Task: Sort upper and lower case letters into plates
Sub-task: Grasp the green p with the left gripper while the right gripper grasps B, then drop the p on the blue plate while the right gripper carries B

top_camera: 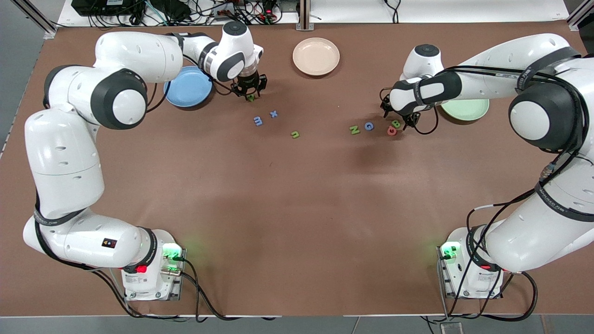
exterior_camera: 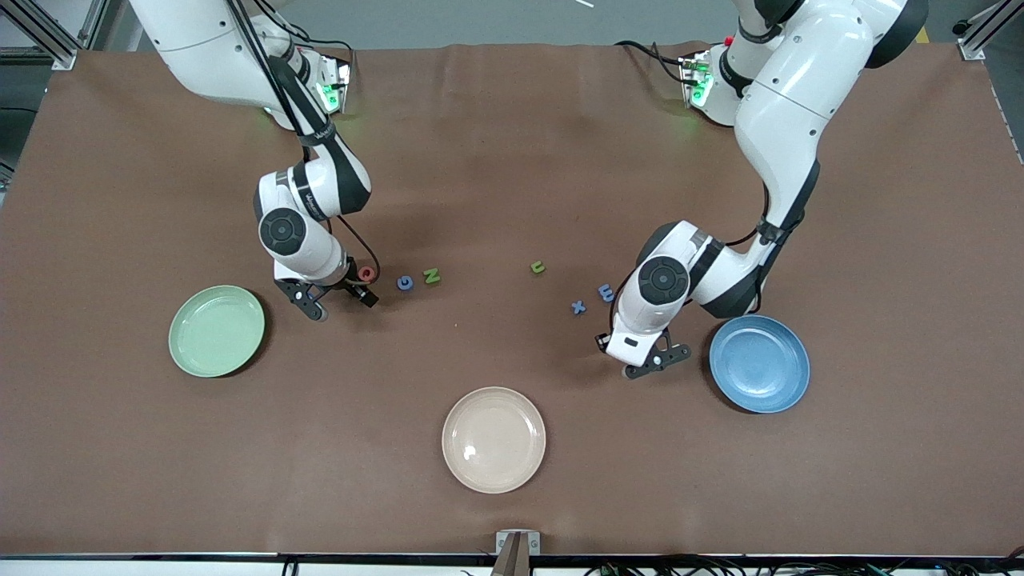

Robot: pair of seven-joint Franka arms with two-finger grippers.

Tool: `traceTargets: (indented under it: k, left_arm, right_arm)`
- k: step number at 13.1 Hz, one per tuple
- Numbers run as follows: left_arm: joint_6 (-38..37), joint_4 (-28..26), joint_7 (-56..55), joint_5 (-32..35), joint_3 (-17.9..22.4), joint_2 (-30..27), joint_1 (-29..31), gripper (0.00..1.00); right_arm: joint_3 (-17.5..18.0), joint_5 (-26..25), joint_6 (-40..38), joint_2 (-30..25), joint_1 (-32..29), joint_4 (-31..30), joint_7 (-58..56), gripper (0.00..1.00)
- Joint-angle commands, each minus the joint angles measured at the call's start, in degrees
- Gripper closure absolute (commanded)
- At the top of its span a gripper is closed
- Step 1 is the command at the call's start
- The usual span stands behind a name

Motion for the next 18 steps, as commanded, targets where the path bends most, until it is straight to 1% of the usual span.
traceTargets:
  k: [1,2,3,5,6,7,8,9,12,14,15,17,18]
  left_arm:
    - [0.3,0.8,-1.1,1.5,0.2,0.9,0.1,0.48]
    - [0.3,0.8,-1.1,1.5,0.2,0.8,0.3,0.53]
    - [0.2,0.8,-1.1,1.5,0.2,0.9,0.3,0.63]
    - [0.2,1.0,-1.0,1.4,0.2,0.7,0.4,0.86]
    - [0.0,1.0,-0.9,1.5,0.2,0.2,0.6,0.95]
    - [-0.4,1.1,-0.5,1.5,0.2,-0.3,1.0,0.97]
    - [-0.6,1.0,-0.5,1.4,0.2,-2.0,2.4,0.98]
    - [-2.1,1.0,0.5,1.6,0.2,-3.7,5.3,0.98]
    - [-6.9,-0.1,12.0,2.0,-0.1,-7.1,13.2,0.98]
    - [-7.2,-1.7,16.6,2.0,-0.3,-7.9,17.0,0.97]
    - [-7.2,-2.9,16.8,2.0,-0.3,-8.0,18.1,0.97]
    - [-7.9,-4.2,17.0,2.0,-0.3,-8.2,20.1,0.97]
    - [-7.9,-4.8,17.1,2.1,-0.2,-8.2,20.9,0.96]
  right_arm:
    - [-0.3,0.9,2.5,1.6,0.0,0.3,0.5,0.12]
    - [-0.3,0.9,2.8,1.9,0.0,0.3,0.5,0.17]
    - [-0.3,0.9,3.0,2.0,-0.1,0.4,0.5,0.23]
    - [-0.3,0.9,2.9,2.0,-0.1,0.3,0.5,0.35]
    - [-0.3,0.9,3.0,2.0,-0.1,0.3,0.5,0.41]
    - [-0.3,0.9,3.0,2.0,-0.1,0.4,0.5,0.46]
    - [-0.3,0.9,3.1,2.0,-0.1,0.4,0.5,0.5]
    - [-0.3,0.9,3.1,2.0,-0.1,0.4,0.5,0.55]
    - [-0.3,0.4,3.0,2.0,0.6,0.9,0.3,0.73]
    - [-0.3,0.4,2.8,2.1,1.3,1.4,-0.1,0.82]
    - [-0.3,0.4,2.0,2.0,1.7,2.0,-0.2,0.85]
    - [-0.3,0.4,0.8,0.6,1.7,2.4,-0.9,0.88]
    - [-0.3,0.3,-3.2,-1.1,1.4,3.4,-2.7,0.88]
